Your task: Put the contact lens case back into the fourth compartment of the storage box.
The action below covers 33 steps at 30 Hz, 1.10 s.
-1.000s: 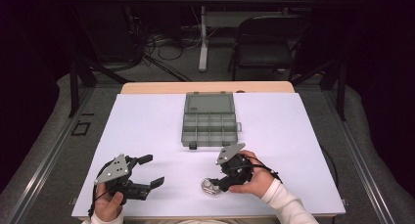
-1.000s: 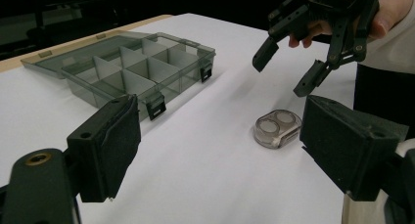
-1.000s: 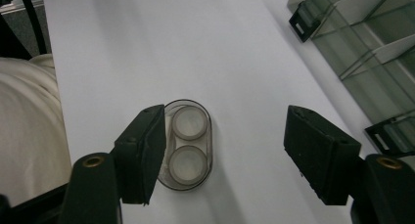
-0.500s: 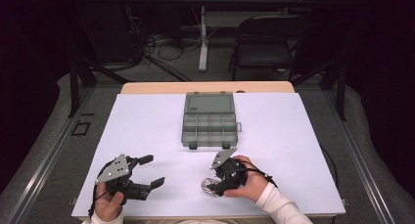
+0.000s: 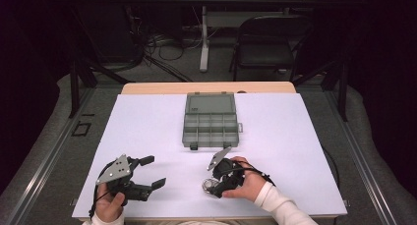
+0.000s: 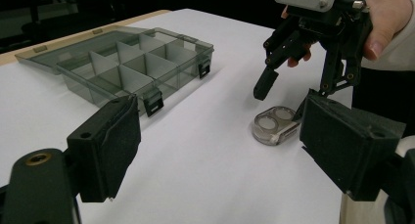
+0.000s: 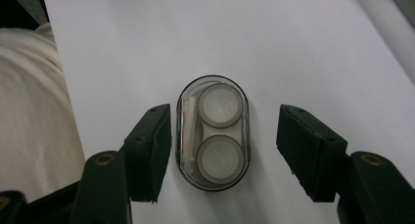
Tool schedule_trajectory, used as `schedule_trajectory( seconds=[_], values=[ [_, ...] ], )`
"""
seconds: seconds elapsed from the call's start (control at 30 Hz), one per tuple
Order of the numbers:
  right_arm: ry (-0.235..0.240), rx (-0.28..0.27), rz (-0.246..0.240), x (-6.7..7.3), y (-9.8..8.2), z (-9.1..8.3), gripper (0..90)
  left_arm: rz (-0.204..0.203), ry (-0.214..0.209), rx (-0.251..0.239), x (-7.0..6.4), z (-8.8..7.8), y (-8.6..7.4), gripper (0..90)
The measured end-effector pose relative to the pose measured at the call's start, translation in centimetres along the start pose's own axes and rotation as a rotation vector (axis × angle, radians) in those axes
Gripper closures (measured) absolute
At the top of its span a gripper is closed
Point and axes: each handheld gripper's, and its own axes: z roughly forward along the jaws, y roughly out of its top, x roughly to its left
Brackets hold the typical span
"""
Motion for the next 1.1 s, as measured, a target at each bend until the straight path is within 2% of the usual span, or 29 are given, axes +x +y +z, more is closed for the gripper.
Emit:
schedule_trajectory(
  seconds=[0.27,0.57,0.87,1.1],
  values=[
    [-0.007,0.048,-0.014,0.0,0.4,0.6,42.0,0.000,-0.004,0.001,0.0,0.0,0.0,16.0],
    [0.010,0.042,0.001,0.0,0.5,0.7,43.7,-0.001,-0.001,0.005,0.0,0.1,0.0,16.0],
    [0.012,0.056,-0.026,0.3,0.6,1.2,42.7,-0.001,-0.002,0.011,0.0,0.1,0.0,16.0],
    [0.013,0.075,-0.028,0.4,0.6,1.6,42.4,-0.001,-0.003,0.009,0.0,0.0,0.0,16.0]
  ],
)
